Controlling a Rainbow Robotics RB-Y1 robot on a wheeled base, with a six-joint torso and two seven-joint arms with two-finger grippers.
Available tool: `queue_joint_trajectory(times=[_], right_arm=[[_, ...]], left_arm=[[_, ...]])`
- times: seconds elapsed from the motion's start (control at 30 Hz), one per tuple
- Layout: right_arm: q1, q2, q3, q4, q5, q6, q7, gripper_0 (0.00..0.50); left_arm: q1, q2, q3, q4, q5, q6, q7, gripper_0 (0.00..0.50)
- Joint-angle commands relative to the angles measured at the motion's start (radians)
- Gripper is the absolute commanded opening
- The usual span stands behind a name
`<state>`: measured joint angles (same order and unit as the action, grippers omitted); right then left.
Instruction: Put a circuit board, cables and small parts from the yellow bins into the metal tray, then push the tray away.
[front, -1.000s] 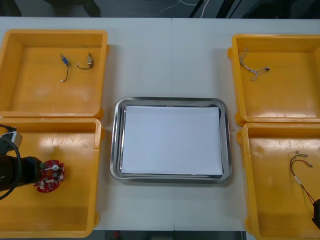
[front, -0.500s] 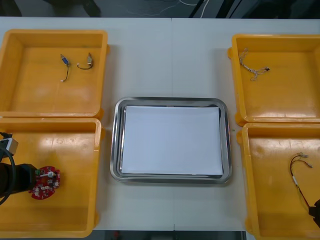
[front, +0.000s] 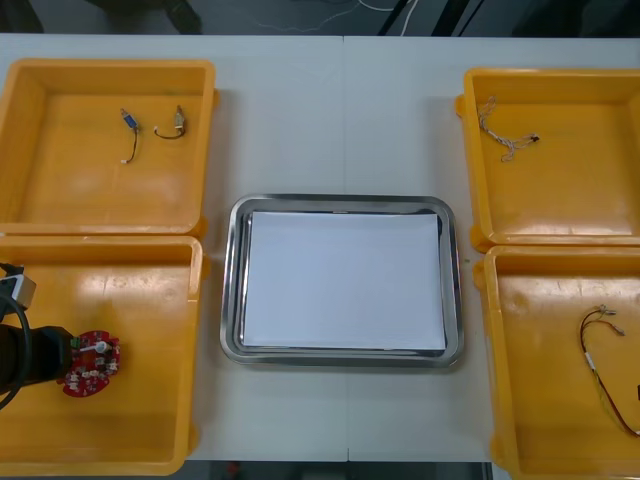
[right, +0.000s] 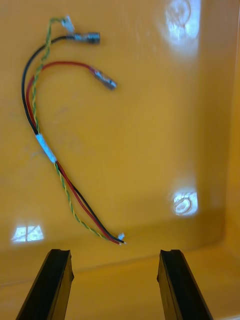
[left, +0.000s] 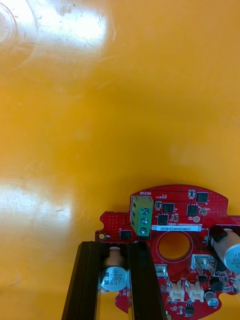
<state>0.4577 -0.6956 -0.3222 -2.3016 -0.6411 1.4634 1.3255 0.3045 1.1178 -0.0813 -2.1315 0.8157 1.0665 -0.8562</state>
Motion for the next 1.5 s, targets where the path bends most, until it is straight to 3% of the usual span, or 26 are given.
queue_joint_trajectory(times=[0.03, 0.27, 0.3, 0.5, 0.67, 0.8, 1.1, 1.5], right_arm=[[-0.102, -0.054, -0.015, -0.028, -0.034, 0.046, 0.015, 0.5], [-0.182, -0.081, 0.069, -0.028, -0.051, 0.046, 0.061, 0.5], [-0.186, -0.084, 0.074, -0.028, -0.051, 0.046, 0.092, 0.5], [-0.188, -0.1, 0.074, -0.016, -0.055, 0.046, 0.193, 0.5], [-0.188, -0.1, 0.074, 0.059, -0.126, 0.002, 0.208, 0.5], [-0.188, -0.099, 0.08, 0.119, -0.178, -0.043, 0.258, 0.5], [-0.185, -0.099, 0.104, 0.223, -0.176, -0.141, 0.383, 0.5], [-0.183, -0.099, 0.201, 0.278, -0.121, -0.255, 0.379, 0.5]], left_arm=[[0.016, 0.039, 0.0, 0.002, -0.018, -0.02, -0.061, 0.164], [0.016, 0.039, 0.0, 0.002, -0.018, -0.022, -0.058, 0.491], [0.016, 0.039, 0.0, 0.001, -0.018, -0.022, -0.058, 0.5], [0.01, 0.039, 0.0, 0.001, -0.01, -0.022, -0.057, 0.5], [-0.022, 0.039, 0.011, -0.004, 0.014, 0.024, -0.05, 0.5], [-0.048, 0.039, 0.051, -0.019, 0.079, 0.092, -0.046, 0.5], [-0.107, 0.033, 0.112, -0.048, 0.14, 0.236, -0.032, 0.5], [-0.148, 0.014, 0.137, -0.045, 0.151, 0.282, -0.015, 0.5]])
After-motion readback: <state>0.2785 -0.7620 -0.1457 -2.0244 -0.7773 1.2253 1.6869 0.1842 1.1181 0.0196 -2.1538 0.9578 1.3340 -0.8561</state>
